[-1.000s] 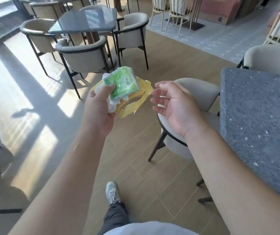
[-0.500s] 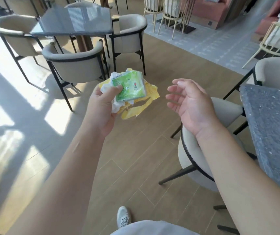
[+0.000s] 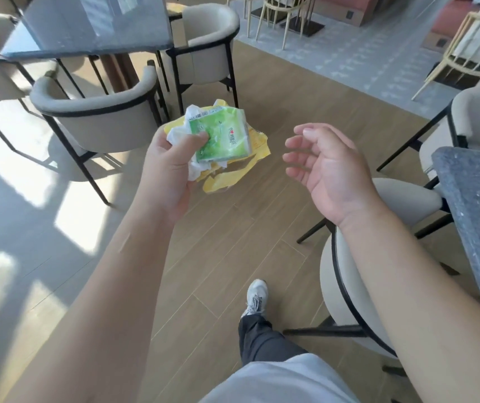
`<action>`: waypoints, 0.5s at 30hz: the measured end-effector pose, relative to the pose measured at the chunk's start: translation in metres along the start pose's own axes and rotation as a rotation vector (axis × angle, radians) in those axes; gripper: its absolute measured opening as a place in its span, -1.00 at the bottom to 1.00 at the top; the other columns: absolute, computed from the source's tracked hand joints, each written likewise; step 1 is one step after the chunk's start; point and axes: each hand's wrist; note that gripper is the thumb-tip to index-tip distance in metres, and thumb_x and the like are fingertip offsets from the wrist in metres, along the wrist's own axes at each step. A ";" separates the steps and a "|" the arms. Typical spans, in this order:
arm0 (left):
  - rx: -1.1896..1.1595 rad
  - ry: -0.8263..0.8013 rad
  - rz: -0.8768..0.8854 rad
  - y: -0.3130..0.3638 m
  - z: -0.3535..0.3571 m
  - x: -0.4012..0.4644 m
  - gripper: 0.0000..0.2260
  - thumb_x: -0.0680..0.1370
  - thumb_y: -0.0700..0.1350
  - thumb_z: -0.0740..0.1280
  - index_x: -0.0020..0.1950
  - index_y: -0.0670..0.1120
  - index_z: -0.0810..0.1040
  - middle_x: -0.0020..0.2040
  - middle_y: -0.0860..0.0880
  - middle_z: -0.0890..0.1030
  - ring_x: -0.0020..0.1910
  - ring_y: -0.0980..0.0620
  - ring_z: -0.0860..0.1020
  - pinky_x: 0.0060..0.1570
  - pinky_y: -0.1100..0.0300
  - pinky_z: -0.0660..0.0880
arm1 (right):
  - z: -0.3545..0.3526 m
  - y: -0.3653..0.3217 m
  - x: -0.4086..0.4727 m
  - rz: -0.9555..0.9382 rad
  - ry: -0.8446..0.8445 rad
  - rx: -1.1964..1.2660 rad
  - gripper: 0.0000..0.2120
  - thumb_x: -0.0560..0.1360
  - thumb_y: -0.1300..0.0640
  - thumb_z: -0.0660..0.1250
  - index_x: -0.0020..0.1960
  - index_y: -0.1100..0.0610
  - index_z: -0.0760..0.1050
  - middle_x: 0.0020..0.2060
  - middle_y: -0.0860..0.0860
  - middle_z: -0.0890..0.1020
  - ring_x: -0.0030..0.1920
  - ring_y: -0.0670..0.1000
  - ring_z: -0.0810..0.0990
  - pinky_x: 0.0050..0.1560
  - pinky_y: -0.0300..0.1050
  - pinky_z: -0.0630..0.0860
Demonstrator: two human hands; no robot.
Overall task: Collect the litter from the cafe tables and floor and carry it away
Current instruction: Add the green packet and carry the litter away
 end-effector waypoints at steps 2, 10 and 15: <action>0.026 0.003 0.000 -0.004 0.006 0.038 -0.76 0.49 -0.22 0.37 0.14 -0.09 0.48 0.02 -0.03 0.73 0.04 -0.11 0.72 -0.17 0.07 0.63 | 0.000 0.005 0.040 0.010 0.006 0.018 -0.85 0.46 0.09 0.30 -0.03 0.10 0.58 -0.18 0.03 0.64 -0.20 0.02 0.63 -0.24 -0.12 0.54; 0.062 0.043 -0.067 -0.006 0.063 0.208 -0.75 0.60 -0.28 0.32 0.27 -0.14 0.46 0.11 -0.11 0.71 0.07 -0.14 0.71 -0.13 0.01 0.64 | -0.019 -0.015 0.210 0.046 0.033 0.093 -0.87 0.51 0.13 0.27 -0.02 0.10 0.58 -0.16 0.03 0.64 -0.18 0.02 0.62 -0.22 -0.12 0.55; 0.118 -0.071 -0.031 -0.011 0.129 0.300 -0.74 0.57 -0.24 0.35 0.25 -0.12 0.47 0.13 -0.11 0.71 0.11 -0.17 0.70 0.00 -0.13 0.66 | -0.052 -0.044 0.294 0.009 0.068 0.081 -0.88 0.54 0.15 0.26 -0.01 0.11 0.57 -0.16 0.04 0.63 -0.20 0.00 0.62 -0.24 -0.14 0.54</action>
Point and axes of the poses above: each hand's wrist, its own x-axis towards the middle knuckle, its own z-axis out of the palm, y = z × x
